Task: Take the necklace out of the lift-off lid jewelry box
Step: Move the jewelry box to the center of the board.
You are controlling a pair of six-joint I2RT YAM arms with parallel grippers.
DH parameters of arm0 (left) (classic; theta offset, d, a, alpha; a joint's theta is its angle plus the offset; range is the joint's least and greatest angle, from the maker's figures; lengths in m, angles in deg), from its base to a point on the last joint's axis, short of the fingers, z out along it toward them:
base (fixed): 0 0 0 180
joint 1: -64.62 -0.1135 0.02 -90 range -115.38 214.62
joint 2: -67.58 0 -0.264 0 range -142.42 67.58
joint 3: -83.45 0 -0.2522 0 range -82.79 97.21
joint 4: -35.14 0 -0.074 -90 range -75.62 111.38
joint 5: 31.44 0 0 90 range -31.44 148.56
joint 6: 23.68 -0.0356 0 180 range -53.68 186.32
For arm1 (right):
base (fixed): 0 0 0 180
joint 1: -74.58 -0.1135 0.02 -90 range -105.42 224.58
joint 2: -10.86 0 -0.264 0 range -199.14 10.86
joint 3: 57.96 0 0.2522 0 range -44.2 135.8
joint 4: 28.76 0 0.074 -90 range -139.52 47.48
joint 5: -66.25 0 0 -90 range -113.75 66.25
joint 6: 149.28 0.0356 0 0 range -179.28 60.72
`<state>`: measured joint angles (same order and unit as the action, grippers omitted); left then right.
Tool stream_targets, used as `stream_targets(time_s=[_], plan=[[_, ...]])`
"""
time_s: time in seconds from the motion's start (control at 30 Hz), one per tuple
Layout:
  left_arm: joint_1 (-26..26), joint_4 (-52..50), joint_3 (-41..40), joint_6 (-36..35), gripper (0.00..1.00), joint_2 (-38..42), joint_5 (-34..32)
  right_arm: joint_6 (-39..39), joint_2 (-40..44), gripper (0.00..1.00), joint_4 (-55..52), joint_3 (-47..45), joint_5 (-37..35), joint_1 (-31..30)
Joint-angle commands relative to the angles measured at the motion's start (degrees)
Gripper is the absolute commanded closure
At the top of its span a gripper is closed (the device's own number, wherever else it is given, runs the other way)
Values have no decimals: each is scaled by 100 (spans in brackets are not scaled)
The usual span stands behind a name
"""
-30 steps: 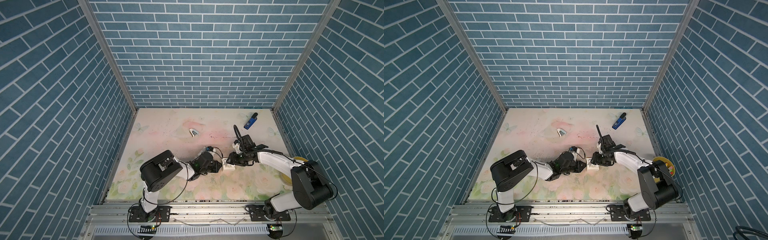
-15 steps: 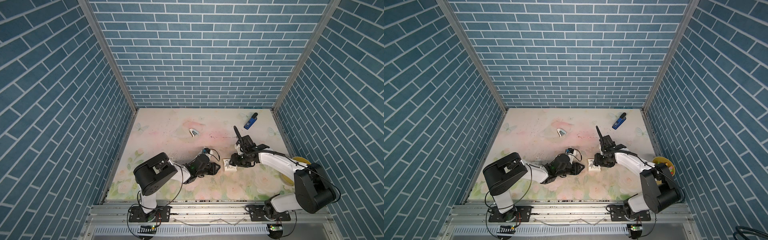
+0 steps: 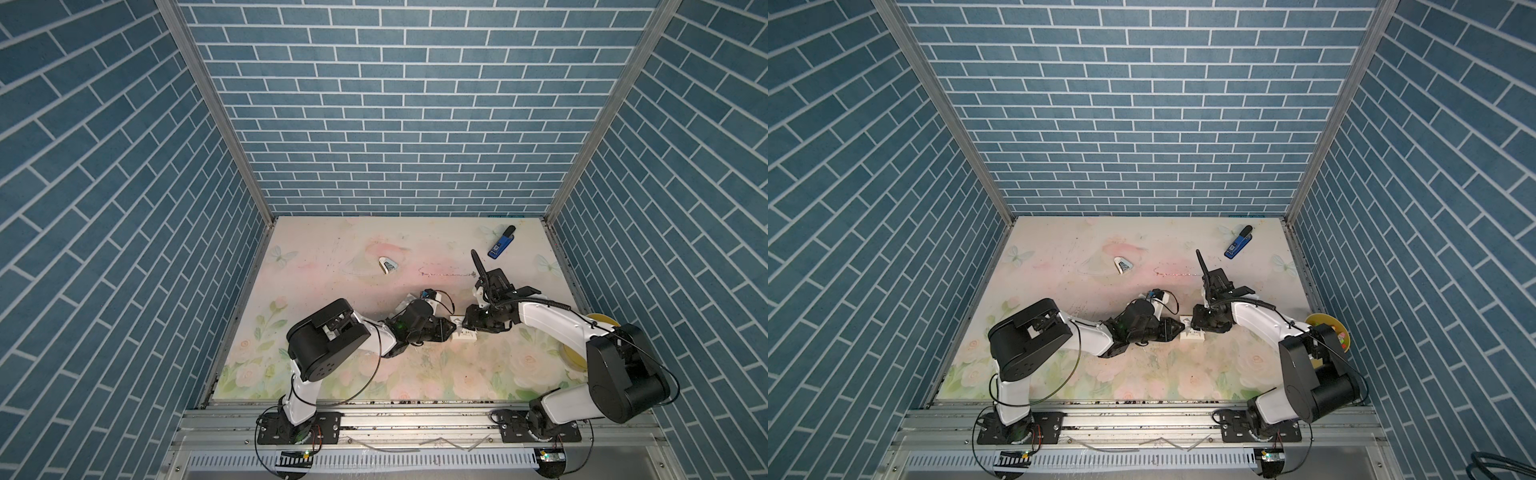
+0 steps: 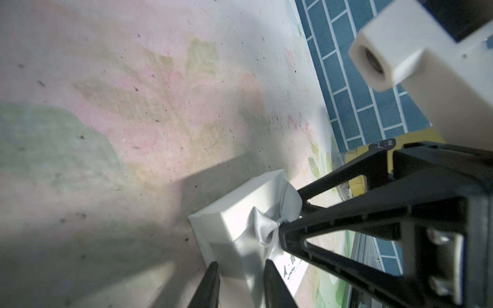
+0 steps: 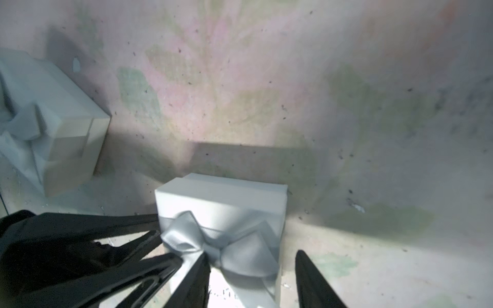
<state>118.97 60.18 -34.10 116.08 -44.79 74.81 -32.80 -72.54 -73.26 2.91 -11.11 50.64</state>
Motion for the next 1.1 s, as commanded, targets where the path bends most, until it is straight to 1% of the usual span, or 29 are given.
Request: stream_targets(time_s=[0.0,0.13,0.23,0.33,0.43,0.57,0.6,0.7,0.8,0.97,1.07], plan=[[25,-406,326,-27,73,-229,102,-284,-98,48,-257,127,-241,240],[95,-908,1022,-176,75,-523,126,-495,-211,48,-367,311,-253,535],[153,-1429,1701,-230,77,-847,-3,-648,-376,48,-450,547,-285,791],[227,-1799,2390,-259,77,-1184,-189,-775,-658,48,-459,838,-240,1113],[253,-2198,3148,-346,75,-1581,-311,-815,-995,48,-381,1154,-28,1426],[252,-2646,4026,-510,75,-1981,-510,-783,-1398,45,-258,1498,283,1748],[255,-2808,4194,-578,73,-2032,-620,-771,-1480,45,-244,1590,348,1822],[252,-3326,4574,-863,63,-2047,-872,-757,-1616,41,-278,1845,511,1964],[243,-3851,4825,-1228,55,-1943,-972,-782,-1531,36,-436,1993,442,2004],[77,-4613,5141,-1840,51,-1675,-887,-755,-1276,32,-752,2108,117,2038],[-85,-5109,5312,-2182,51,-1460,-902,-623,-1060,32,-780,2053,141,2031]])
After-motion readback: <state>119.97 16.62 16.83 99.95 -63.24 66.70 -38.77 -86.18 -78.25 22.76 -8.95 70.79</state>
